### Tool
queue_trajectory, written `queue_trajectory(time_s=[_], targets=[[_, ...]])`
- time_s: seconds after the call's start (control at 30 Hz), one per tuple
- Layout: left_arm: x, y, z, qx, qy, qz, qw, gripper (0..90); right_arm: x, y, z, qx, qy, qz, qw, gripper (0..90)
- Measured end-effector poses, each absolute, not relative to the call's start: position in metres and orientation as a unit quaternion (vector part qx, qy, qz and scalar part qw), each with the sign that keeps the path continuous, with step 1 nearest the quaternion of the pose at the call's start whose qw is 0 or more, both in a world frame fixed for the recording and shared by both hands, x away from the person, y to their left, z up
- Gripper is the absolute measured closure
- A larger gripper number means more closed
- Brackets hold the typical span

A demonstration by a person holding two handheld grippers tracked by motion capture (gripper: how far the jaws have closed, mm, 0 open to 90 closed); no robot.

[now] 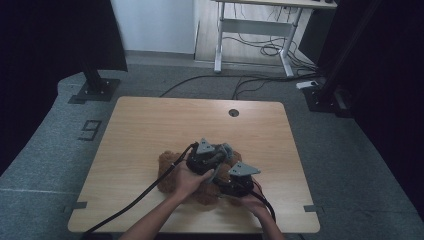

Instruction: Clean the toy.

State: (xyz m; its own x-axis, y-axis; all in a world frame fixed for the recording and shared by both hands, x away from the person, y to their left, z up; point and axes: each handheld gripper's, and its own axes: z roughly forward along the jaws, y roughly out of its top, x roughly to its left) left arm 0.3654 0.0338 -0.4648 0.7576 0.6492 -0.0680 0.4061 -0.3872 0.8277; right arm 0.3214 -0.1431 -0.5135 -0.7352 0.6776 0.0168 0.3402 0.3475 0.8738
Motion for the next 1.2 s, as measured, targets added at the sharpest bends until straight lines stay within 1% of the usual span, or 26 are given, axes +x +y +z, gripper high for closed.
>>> queue_trajectory(time_s=[0.07,0.2,0.37,0.47,0.73,0.83,0.97,1.07,1.2], targets=[[0.364,0.039,-0.463,0.824,0.320,0.145,0.445,75.1,0.321,-0.143,-0.514,0.319,0.801,0.475,0.177,44.2],[0.365,0.057,-0.467,0.817,0.335,0.146,0.446,75.2,0.322,-0.145,-0.515,0.323,0.798,0.478,0.175,44.3],[0.363,0.089,-0.471,0.806,0.356,0.155,0.448,75.4,0.323,-0.145,-0.515,0.325,0.795,0.481,0.174,44.5],[0.360,0.110,-0.473,0.793,0.367,0.147,0.464,75.4,0.323,-0.146,-0.516,0.325,0.795,0.482,0.174,44.6],[0.352,0.159,-0.472,0.765,0.397,0.160,0.481,75.6,0.323,-0.146,-0.516,0.328,0.792,0.486,0.171,44.6],[0.350,0.179,-0.478,0.752,0.417,0.163,0.483,75.7,0.324,-0.147,-0.517,0.329,0.791,0.488,0.170,44.6],[0.347,0.197,-0.486,0.743,0.434,0.170,0.480,75.8,0.324,-0.147,-0.517,0.331,0.789,0.488,0.170,44.6],[0.348,0.211,-0.496,0.737,0.456,0.166,0.471,75.9,0.323,-0.147,-0.517,0.333,0.788,0.489,0.171,44.7],[0.350,0.223,-0.509,0.732,0.477,0.146,0.464,76.0,0.324,-0.147,-0.518,0.334,0.787,0.490,0.170,44.8]])
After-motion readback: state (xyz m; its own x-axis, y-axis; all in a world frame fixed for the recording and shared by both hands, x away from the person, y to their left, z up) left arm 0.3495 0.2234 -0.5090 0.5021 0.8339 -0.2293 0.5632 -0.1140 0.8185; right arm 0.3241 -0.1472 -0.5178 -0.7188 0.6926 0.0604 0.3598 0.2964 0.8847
